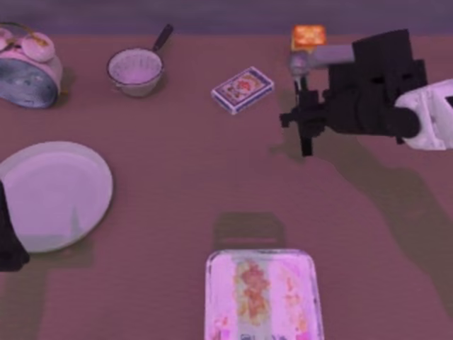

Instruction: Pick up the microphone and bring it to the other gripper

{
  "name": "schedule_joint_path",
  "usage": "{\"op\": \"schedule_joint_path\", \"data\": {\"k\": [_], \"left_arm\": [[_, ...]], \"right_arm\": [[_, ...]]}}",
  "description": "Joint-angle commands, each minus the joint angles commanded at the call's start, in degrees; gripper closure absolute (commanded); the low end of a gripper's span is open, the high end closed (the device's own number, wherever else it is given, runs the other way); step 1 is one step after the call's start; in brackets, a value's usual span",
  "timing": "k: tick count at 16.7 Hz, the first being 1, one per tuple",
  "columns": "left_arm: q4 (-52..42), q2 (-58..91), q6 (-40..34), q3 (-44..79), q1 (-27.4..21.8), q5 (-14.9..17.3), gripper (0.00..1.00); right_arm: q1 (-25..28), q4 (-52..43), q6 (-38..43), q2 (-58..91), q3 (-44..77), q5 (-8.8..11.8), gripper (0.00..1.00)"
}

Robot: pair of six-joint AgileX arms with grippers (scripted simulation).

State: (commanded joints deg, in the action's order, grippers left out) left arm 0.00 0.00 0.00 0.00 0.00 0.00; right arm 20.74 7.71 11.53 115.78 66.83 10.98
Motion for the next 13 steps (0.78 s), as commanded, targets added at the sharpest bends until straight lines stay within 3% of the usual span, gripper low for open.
{"op": "schedule_joint_path", "data": {"k": [5, 8, 10, 13], "left_arm": [[0.0, 0.0, 0.0, 0.0, 0.0, 0.0, 0.0], [0.0, 0.0, 0.0, 0.0, 0.0, 0.0, 0.0], [0.0, 0.0, 0.0, 0.0, 0.0, 0.0, 0.0], [0.0, 0.0, 0.0, 0.0, 0.0, 0.0, 0.0]], "right_arm": [[-0.27, 26.03, -5.88, -6.31, -7.97, 7.43, 1.0], [-0.41, 36.33, -8.77, -10.11, -11.1, 10.77, 1.0], [-0.51, 40.21, -10.06, -12.06, -12.34, 12.18, 1.0], [-0.54, 41.57, -10.56, -12.84, -12.76, 12.68, 1.0]]}}
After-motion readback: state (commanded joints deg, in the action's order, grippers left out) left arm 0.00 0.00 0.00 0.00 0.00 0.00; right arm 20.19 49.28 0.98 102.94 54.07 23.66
